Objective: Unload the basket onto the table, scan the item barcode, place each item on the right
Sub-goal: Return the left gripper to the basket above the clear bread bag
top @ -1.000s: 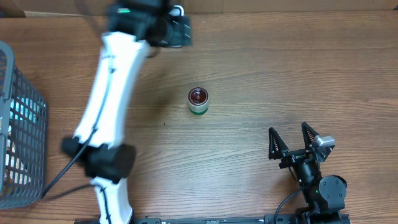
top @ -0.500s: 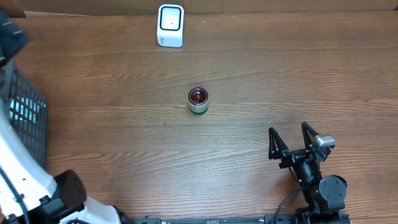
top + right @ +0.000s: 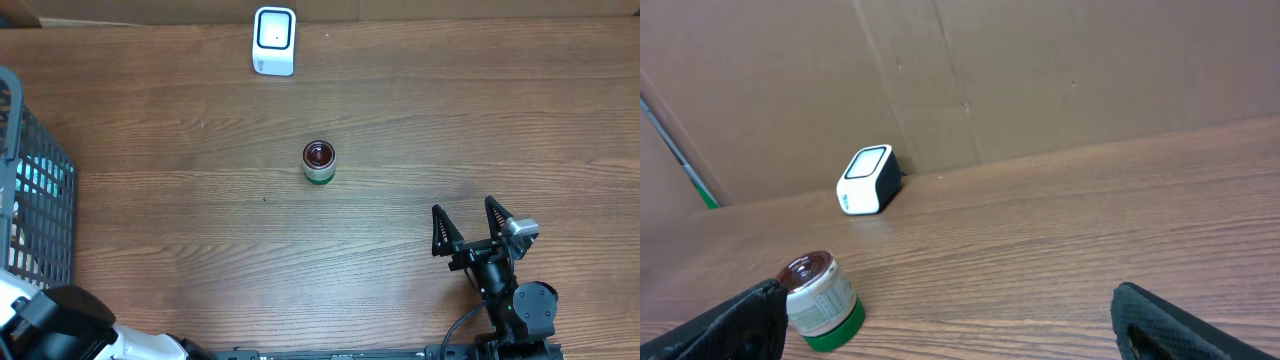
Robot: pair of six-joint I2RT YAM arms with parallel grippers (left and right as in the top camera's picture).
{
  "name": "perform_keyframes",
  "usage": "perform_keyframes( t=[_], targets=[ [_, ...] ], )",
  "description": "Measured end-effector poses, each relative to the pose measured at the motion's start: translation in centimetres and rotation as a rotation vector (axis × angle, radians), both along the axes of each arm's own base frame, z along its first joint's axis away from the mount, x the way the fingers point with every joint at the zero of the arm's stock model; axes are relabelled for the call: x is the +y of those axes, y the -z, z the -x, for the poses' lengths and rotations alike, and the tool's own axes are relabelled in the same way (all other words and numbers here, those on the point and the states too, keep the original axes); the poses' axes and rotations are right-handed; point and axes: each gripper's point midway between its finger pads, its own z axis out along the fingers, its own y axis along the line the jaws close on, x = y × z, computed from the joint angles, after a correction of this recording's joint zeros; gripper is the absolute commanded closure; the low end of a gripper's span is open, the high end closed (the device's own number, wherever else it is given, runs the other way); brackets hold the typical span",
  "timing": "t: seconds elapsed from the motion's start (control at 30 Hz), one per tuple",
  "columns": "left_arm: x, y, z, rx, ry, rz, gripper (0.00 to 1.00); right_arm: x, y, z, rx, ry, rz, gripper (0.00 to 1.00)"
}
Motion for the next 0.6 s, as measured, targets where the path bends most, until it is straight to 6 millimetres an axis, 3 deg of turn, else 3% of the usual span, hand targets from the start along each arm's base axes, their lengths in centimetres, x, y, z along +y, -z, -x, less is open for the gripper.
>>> perform_keyframes(
  t=[0.27, 0.43, 0.6],
  targets=[
    [2.4, 8.0, 1.4, 0.097, 0.033, 0.038, 0.17, 0.0, 0.0, 0.0, 0.0, 0.0, 0.0, 0.0],
    [3.3, 11.3, 1.2, 0.162, 0.133, -0.016, 0.17, 0.0, 0.0, 0.0, 0.0, 0.0, 0.0, 0.0],
    [3.3, 15.1, 2.9, 0.288, 0.193, -0.035, 0.17, 0.0, 0.0, 0.0, -0.001, 0.0, 0.0, 0.0]
  ],
)
